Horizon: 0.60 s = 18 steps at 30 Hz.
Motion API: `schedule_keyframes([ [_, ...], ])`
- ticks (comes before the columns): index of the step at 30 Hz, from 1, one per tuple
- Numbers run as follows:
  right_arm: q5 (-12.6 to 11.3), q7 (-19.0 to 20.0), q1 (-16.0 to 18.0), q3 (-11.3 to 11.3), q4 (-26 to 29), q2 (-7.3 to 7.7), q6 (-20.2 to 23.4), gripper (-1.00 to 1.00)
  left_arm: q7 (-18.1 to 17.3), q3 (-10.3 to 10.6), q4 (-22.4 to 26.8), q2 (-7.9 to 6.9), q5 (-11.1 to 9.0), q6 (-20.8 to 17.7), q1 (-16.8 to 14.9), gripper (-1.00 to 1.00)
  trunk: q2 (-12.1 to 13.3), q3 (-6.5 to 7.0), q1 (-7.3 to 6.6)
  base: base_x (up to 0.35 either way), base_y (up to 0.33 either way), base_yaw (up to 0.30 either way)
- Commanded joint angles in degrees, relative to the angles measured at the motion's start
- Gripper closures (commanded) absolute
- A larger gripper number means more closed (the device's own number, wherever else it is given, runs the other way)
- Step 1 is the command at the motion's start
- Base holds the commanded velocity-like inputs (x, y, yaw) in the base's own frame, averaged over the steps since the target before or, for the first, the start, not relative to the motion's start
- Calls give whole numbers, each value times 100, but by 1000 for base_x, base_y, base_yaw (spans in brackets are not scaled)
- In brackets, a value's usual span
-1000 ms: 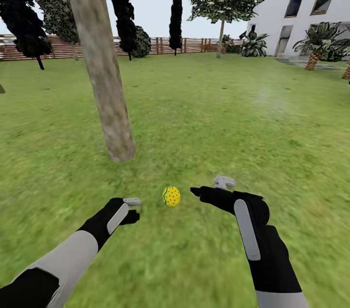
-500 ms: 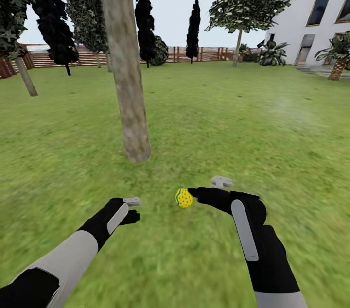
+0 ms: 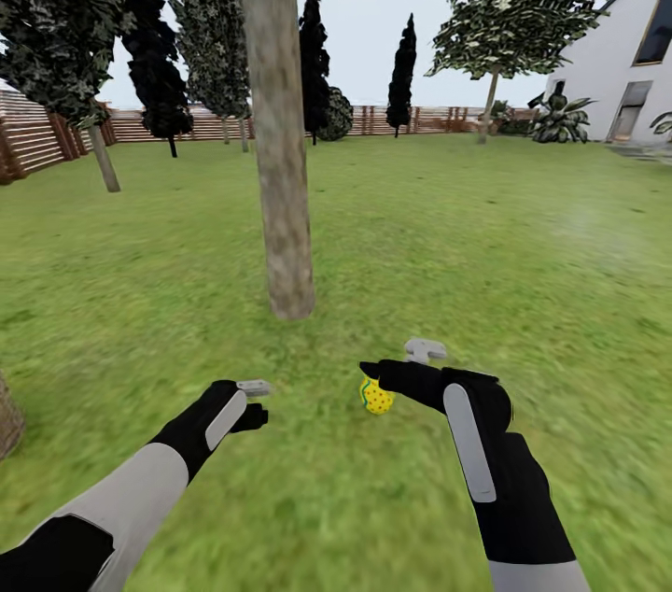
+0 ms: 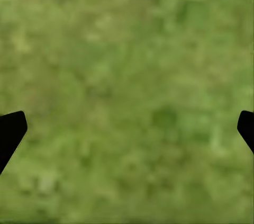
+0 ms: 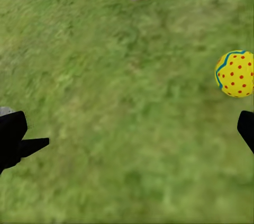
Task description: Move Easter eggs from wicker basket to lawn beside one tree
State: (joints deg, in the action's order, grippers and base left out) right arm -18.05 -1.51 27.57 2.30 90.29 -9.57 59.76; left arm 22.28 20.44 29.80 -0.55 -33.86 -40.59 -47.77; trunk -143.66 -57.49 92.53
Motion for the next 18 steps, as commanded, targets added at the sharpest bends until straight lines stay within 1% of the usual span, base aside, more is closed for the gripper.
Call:
schedule_keyframes([
  [1, -16, -16, 3, -2, 6, -1, 24, -100, 49, 41, 8, -6, -59, -13, -4, -100, -1, 10, -4, -15, 0, 210],
  [5, -15, -16, 3, -1, 2, -1, 24, -100, 48, 41, 3, -6, -59, -14, -4, -100, 5, 72, -14, -72, 0, 210],
  [18, -14, -16, 3, 6, -3, -1, 24, -100, 51, 39, 0, -6, -59, -11, -4, -100, 22, 272, -47, -117, 0, 210],
])
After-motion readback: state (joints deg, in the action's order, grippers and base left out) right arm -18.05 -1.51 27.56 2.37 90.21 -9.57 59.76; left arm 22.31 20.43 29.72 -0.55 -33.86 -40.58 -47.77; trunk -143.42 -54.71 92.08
